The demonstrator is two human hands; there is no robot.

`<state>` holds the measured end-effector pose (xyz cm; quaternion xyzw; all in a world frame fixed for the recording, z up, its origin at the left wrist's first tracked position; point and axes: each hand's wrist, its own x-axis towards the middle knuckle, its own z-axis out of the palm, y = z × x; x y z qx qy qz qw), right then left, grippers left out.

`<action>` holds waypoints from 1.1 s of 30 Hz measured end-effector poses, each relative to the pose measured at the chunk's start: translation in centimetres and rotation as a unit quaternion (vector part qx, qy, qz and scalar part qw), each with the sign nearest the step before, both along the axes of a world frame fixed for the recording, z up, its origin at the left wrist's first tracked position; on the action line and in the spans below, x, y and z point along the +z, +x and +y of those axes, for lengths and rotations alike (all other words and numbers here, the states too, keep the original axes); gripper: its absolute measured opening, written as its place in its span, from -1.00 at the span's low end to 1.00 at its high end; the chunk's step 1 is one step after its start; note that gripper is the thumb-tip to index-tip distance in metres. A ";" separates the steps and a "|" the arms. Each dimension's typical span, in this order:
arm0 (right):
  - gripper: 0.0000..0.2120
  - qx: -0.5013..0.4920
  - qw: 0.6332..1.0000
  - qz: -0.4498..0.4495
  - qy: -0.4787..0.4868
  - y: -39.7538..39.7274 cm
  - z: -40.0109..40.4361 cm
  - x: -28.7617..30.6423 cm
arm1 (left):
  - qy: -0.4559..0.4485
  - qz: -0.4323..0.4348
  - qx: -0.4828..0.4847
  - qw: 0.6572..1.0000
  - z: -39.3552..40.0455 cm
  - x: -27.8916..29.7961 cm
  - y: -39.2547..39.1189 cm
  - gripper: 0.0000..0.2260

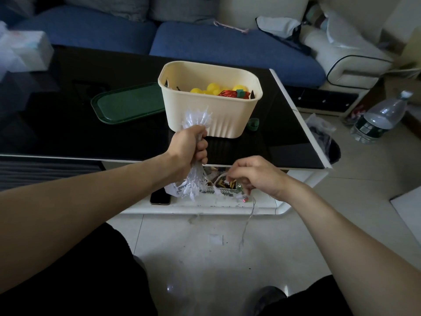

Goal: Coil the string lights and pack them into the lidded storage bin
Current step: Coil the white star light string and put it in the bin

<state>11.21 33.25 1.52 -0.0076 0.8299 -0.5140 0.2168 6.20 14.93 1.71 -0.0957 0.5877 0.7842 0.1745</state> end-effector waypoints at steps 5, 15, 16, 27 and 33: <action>-0.83 0.046 0.990 0.069 0.114 0.2 -1.2 -0.7 | -0.001 0.002 -0.008 1.000 0.7 -0.1 0.3 -0.79; -0.66 -0.048 0.983 0.143 0.107 0.1 -1.9 -1.0 | -0.074 -0.021 -0.062 0.995 1.5 -0.6 0.9 -0.85; -0.62 -0.056 0.981 0.151 0.112 0.1 -2.0 -1.0 | -0.088 -0.025 -0.084 0.992 1.5 -0.7 1.0 -0.83; -0.48 -0.072 0.928 0.245 0.271 -0.2 -4.0 -1.9 | -0.197 -0.025 -0.221 0.955 1.2 -1.3 1.5 -0.72; -0.53 -0.109 0.952 0.272 0.085 -0.8 -3.4 -2.5 | -0.156 -0.011 -0.201 0.967 0.8 -0.6 1.4 -0.71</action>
